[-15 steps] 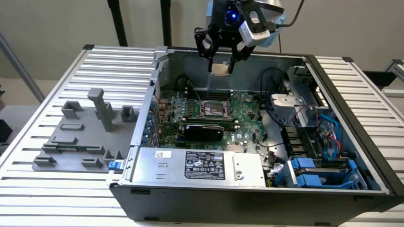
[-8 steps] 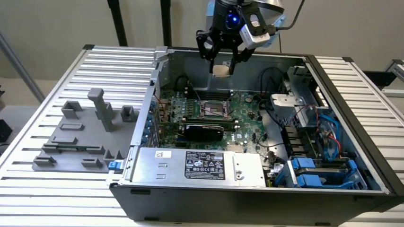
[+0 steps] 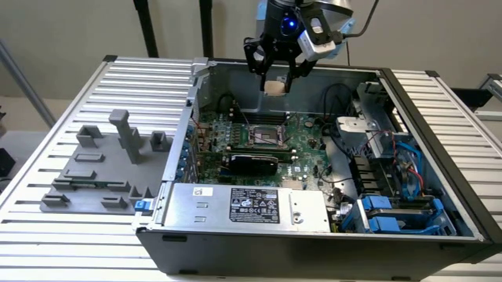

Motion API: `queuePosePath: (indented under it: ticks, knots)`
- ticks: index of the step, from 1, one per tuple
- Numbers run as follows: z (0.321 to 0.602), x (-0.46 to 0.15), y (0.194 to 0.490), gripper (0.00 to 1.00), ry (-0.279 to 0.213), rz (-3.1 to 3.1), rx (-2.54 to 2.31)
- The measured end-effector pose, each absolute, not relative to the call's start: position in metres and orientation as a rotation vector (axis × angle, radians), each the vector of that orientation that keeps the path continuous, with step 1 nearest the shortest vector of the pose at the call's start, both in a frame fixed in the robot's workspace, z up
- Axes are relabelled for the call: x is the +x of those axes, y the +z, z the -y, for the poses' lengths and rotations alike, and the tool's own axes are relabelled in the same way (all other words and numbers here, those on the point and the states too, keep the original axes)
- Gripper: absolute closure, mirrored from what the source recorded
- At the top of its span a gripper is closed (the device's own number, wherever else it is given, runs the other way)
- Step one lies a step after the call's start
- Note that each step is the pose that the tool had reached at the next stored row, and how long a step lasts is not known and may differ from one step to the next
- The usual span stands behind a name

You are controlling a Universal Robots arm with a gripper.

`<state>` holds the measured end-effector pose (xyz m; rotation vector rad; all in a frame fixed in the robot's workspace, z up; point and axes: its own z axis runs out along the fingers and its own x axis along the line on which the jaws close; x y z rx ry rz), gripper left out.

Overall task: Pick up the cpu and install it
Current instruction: 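Place the cpu into insertion slot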

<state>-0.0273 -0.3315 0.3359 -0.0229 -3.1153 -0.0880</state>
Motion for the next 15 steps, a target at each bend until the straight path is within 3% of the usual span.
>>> queuePosePath:
  ticks: [15]
  knots:
    - [0.3315,-0.0276,0.3315,0.46,-0.09,3.113,-0.185]
